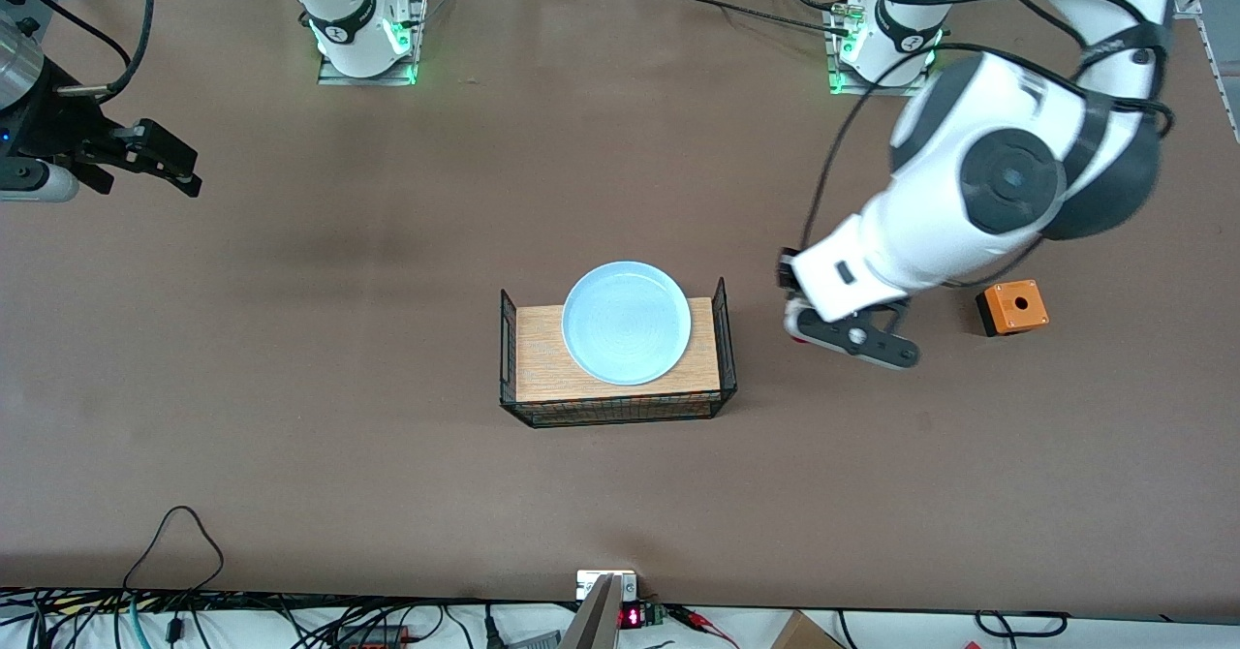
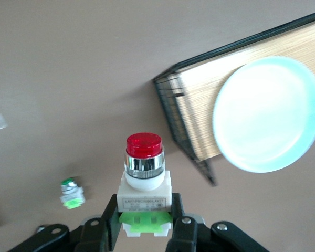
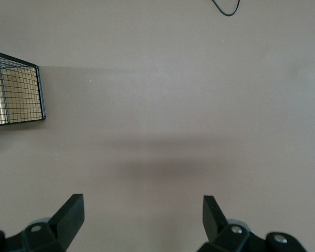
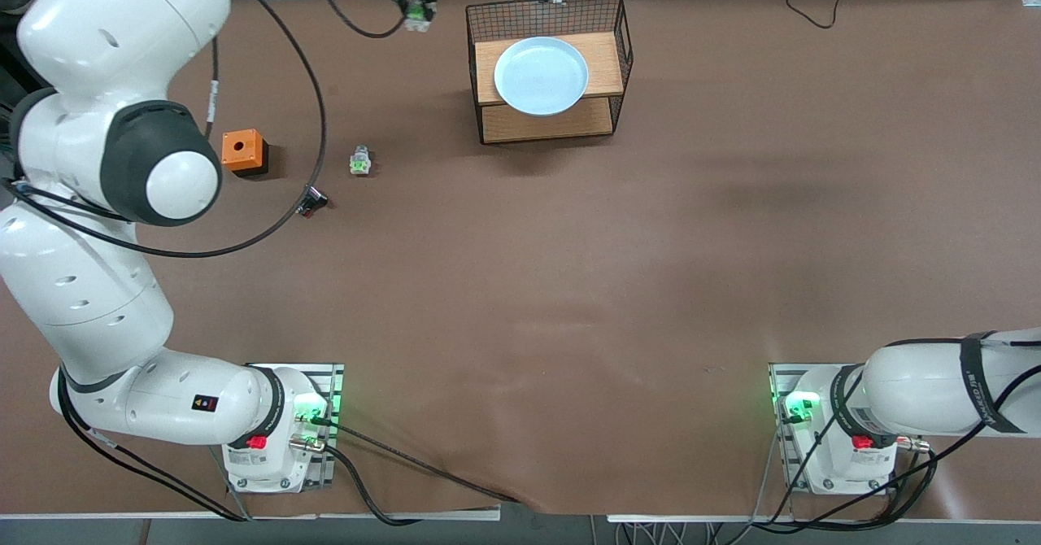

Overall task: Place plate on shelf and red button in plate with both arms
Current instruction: 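Carry the red button over the plate and lower it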

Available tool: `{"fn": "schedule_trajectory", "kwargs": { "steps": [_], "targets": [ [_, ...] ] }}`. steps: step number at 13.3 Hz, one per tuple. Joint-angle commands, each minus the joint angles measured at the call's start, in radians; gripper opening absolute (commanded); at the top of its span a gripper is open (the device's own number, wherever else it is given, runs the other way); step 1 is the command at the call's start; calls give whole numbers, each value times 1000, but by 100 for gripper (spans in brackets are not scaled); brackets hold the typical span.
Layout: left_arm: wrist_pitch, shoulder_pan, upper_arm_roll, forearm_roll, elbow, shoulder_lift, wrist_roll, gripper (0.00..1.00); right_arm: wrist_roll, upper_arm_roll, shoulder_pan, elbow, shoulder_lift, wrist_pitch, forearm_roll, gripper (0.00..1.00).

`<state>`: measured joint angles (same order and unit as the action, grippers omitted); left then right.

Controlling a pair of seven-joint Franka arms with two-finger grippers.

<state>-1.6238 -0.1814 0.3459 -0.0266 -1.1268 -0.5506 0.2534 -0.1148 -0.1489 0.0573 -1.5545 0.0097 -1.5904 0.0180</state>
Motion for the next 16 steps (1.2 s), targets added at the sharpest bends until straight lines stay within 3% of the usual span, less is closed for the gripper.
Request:
{"fn": "schedule_trajectory", "kwargs": {
  "steps": [1,6,12,16],
  "targets": [
    [-46,-111,-7,13,87,-66,223,24,1,-8,26,-13,-25,6,-42,100],
    [-229,-211,-13,10,87,-152,404,24,4,-3,30,-12,-57,6,-43,100],
    [-304,-245,-27,-4,71,-236,422,25,4,6,35,-10,-16,-23,-41,100],
    [-320,-262,-27,-105,68,-288,425,29,-5,5,33,-10,-13,-13,-41,100]
  ]
}}
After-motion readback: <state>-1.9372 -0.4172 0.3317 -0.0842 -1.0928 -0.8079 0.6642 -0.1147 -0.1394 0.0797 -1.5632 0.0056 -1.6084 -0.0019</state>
